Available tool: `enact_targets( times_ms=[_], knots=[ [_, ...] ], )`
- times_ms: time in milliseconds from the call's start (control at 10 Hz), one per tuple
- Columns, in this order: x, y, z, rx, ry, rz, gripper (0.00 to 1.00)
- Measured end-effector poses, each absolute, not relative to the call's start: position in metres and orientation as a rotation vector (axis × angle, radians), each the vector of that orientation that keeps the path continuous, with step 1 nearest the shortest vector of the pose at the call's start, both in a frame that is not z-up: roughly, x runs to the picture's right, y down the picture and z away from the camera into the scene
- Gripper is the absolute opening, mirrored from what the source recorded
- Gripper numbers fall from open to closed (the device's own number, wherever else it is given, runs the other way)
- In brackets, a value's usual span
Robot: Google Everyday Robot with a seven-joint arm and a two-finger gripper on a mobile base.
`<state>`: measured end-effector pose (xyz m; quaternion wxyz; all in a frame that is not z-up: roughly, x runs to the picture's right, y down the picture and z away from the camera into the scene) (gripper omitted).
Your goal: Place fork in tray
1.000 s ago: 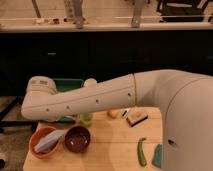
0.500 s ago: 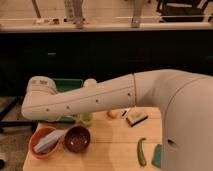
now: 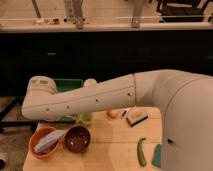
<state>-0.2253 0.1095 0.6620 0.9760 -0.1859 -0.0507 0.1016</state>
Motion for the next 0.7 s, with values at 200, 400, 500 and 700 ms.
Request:
enact_targets(
  times_ms=[200, 400, 500, 700],
  knots=[
    [-0.241, 0.1, 0.67, -0.395, -0.13, 0.189, 0.2],
    [-0.246, 0.091, 0.674, -0.418, -0.158, 0.179, 0.2],
    [-0.251, 0.09, 0.675, -0.435, -0.175, 0.169, 0.2],
    [-0.254, 0.085, 0.679, -0.492, -0.214, 0.163, 0.2]
  ],
)
